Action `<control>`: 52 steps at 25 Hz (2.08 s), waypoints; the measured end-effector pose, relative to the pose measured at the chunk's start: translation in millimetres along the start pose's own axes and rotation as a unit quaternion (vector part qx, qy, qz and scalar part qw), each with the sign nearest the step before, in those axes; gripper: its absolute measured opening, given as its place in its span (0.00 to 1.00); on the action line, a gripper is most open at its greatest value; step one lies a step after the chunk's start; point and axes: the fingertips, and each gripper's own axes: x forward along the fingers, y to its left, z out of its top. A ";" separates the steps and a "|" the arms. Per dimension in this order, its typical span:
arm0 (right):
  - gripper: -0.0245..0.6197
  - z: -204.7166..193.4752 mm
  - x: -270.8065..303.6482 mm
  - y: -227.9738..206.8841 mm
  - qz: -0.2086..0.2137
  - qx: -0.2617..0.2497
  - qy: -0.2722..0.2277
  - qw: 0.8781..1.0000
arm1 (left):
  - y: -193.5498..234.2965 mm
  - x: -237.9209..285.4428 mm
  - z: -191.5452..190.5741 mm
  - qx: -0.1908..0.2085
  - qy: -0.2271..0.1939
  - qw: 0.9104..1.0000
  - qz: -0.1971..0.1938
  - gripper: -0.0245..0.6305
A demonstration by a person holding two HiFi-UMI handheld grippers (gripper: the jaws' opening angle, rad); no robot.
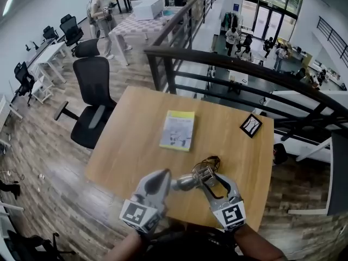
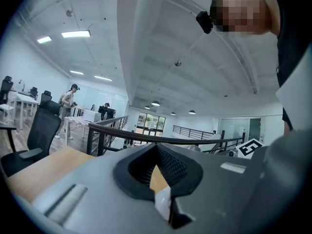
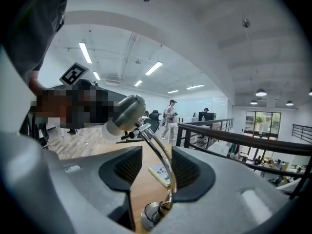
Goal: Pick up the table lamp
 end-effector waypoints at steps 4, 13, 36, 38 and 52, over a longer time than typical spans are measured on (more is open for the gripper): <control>0.32 -3.4 8.8 -3.2 0.014 -0.005 -0.005 1.000 | 6.7 0.0 -0.1 0.003 0.005 1.000 0.016 0.04; 0.32 -1.4 31.0 -10.5 0.026 0.001 0.005 1.000 | 16.2 3.9 -8.8 -0.001 0.022 0.999 0.033 0.04; 0.13 2.4 40.9 -54.7 -0.045 0.002 -0.009 0.999 | 28.4 -4.5 -18.6 -0.013 0.028 0.999 0.041 0.04; 0.13 3.0 39.3 -61.1 -0.053 0.009 -0.012 0.998 | 28.1 -4.4 -16.2 -0.013 0.025 0.999 0.038 0.04; 0.12 63.1 24.2 -49.6 -0.085 0.040 -0.036 0.995 | 22.3 -17.3 25.6 0.012 -0.023 1.000 -0.004 0.04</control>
